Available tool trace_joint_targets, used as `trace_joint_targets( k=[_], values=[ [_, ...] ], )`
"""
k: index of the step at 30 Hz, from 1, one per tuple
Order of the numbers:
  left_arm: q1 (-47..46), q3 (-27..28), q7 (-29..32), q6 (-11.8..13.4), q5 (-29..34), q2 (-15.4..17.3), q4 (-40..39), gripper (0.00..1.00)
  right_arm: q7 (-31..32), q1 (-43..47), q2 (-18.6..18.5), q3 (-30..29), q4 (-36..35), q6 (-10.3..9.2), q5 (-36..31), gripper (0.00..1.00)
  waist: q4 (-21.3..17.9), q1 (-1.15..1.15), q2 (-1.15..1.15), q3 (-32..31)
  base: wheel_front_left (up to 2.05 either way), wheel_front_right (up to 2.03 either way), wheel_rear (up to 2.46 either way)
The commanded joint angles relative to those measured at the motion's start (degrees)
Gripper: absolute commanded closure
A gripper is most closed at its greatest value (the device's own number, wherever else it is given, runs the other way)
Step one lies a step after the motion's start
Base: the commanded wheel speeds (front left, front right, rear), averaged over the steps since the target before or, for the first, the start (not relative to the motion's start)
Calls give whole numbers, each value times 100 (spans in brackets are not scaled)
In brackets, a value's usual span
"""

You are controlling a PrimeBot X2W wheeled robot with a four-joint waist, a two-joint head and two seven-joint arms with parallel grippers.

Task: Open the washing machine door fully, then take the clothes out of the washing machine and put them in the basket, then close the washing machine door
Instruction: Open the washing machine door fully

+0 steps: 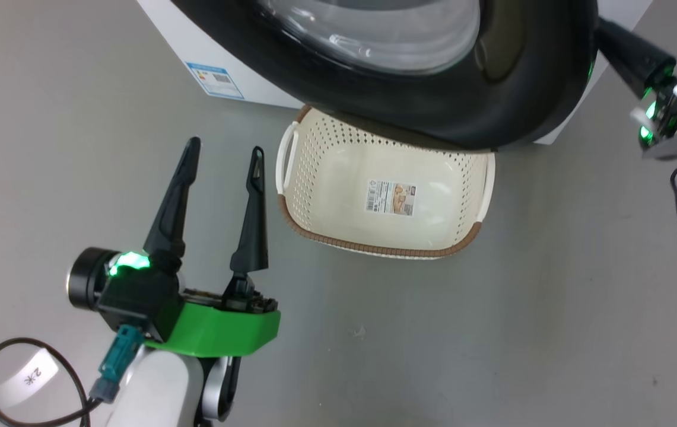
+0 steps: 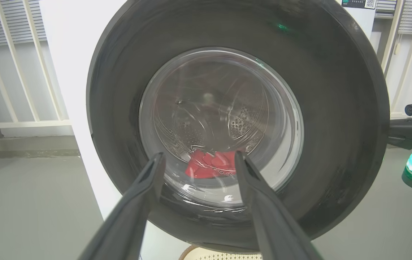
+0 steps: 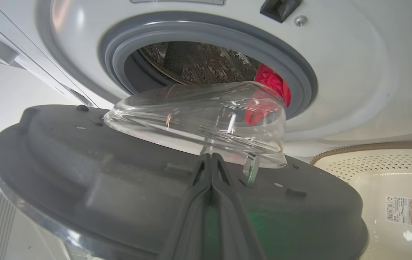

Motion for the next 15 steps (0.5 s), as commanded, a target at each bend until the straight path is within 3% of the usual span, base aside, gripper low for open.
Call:
trace_joint_targets(
  k=[1, 15],
  values=[
    [111, 167, -28, 34, -24, 107, -103, 0, 86, 162, 127, 46, -227, 43, 39, 100, 41, 0, 0, -142, 0, 0, 0],
    [343, 150, -28, 1, -15, 107, 80, 0, 491, 1021, 409, 15, -673, 43, -8, 100, 145, 0, 0, -672, 0, 0, 0]
  ],
)
